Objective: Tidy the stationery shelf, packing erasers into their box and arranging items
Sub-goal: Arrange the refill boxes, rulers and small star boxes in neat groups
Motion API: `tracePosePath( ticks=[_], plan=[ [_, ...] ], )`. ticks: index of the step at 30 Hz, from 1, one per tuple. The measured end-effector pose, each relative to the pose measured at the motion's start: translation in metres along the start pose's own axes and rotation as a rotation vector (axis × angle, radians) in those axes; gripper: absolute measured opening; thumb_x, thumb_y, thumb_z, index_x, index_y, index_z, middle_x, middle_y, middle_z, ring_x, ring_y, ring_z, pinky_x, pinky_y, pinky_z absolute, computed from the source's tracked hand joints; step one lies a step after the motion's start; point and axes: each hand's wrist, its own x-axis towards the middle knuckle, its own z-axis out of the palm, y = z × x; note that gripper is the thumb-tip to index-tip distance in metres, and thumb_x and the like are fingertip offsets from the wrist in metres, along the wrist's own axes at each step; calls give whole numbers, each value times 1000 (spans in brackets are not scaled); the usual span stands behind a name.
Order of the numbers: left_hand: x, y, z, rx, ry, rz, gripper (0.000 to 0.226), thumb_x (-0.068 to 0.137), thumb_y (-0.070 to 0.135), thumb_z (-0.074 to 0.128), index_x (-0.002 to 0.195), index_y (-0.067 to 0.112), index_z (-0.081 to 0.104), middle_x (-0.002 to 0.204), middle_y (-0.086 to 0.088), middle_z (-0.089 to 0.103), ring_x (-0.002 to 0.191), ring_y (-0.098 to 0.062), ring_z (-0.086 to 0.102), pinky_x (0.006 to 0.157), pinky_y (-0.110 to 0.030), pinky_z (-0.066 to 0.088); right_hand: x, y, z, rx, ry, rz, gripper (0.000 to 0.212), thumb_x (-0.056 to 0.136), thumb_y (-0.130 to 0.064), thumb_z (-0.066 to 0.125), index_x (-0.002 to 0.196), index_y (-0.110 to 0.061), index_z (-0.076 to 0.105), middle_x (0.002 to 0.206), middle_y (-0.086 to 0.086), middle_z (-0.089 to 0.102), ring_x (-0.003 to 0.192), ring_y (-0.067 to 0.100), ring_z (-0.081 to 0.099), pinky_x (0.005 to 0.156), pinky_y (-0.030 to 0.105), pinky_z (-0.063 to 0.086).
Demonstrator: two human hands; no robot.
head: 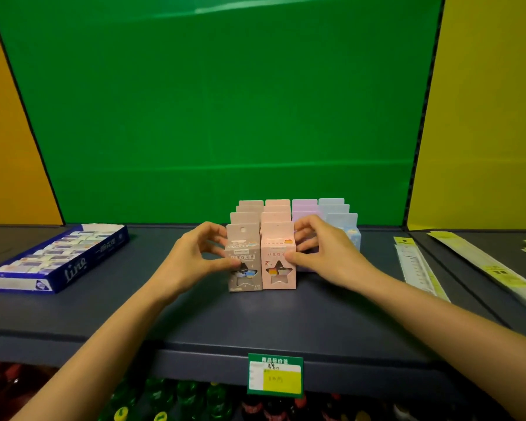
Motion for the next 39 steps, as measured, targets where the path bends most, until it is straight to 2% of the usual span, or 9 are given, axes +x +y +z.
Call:
tracePosePath(
  ticks=[6, 16, 20, 23, 26, 29, 31, 34, 39],
  plan=[
    [5, -7, -6, -26, -14, -13, 37, 68, 10, 77, 91, 26, 53, 92, 6, 59, 80, -8, 61, 69, -17, 48, -1, -8, 9, -2, 34, 66, 45, 76, -15, 72, 115, -12, 50, 105, 4, 62, 92, 19, 64, 79, 25, 53],
    [6, -11, -6, 23, 8, -20, 43, 70, 14, 76, 106, 16, 52, 95, 10, 56, 81, -4, 58, 64, -11, 40, -11, -20, 22, 27, 152, 132, 43, 77, -11, 70, 116, -8, 51, 102, 1, 57, 89, 18, 61, 81, 30, 54],
    [-6, -10, -5, 116, 176, 86, 54, 70, 15, 77, 116, 12, 50, 111, 4, 52, 94, -16, 55, 80, -29, 49, -30, -21, 7, -75, 264, 116, 31, 80, -13, 67, 110, -15, 57, 104, -2, 58, 81, 13, 62, 76, 23, 50],
    [-26, -1, -1, 111, 315, 269, 33, 76, 15, 71, 105, 16, 54, 99, 5, 58, 83, -19, 58, 78, -39, 52, -55, -13, -20, -209, 384, 115, 13, 83, -13, 63, 93, -21, 60, 91, -5, 62, 71, 8, 57, 67, 19, 45],
    [-41, 11, 12, 118, 227, 354, 15, 75, 26, 62, 88, 25, 56, 82, 12, 62, 69, -13, 58, 67, -36, 53, -76, 15, -56, -442, 465, 270, 5, 86, -25, 58, 88, -20, 60, 88, 0, 64, 74, 14, 54, 67, 26, 39],
    [-43, 22, 35, 186, 59, 363, 7, 74, 34, 57, 78, 29, 56, 71, 18, 62, 68, -10, 57, 63, -32, 53, -87, 46, -77, -648, 376, 578, 36, 84, -53, 50, 77, -18, 48, 91, 8, 58, 86, 27, 55, 69, 33, 39],
    [-41, 30, 54, 238, -50, 390, 5, 76, 34, 58, 76, 31, 55, 67, 17, 60, 69, -8, 57, 64, -31, 52, -89, 57, -77, -742, 272, 705, 55, 79, -66, 46, 86, -12, 52, 107, 18, 57, 99, 32, 56, 76, 39, 45],
    [-38, 44, 84, 342, -165, 418, 7, 81, 35, 60, 81, 30, 56, 69, 16, 58, 63, -1, 53, 68, -29, 49, -86, 57, -79, -830, 194, 784, 78, 77, -68, 49, 123, -4, 48, 129, 16, 52, 116, 33, 51, 84, 38, 46],
    [-36, 75, 129, 450, -215, 346, 17, 85, 41, 55, 92, 26, 58, 83, 11, 63, 83, -11, 57, 76, -29, 47, -76, 58, -95, -813, 65, 766, 57, 83, -53, 54, 114, -5, 56, 123, 14, 58, 111, 32, 56, 75, 33, 41]
  ],
)
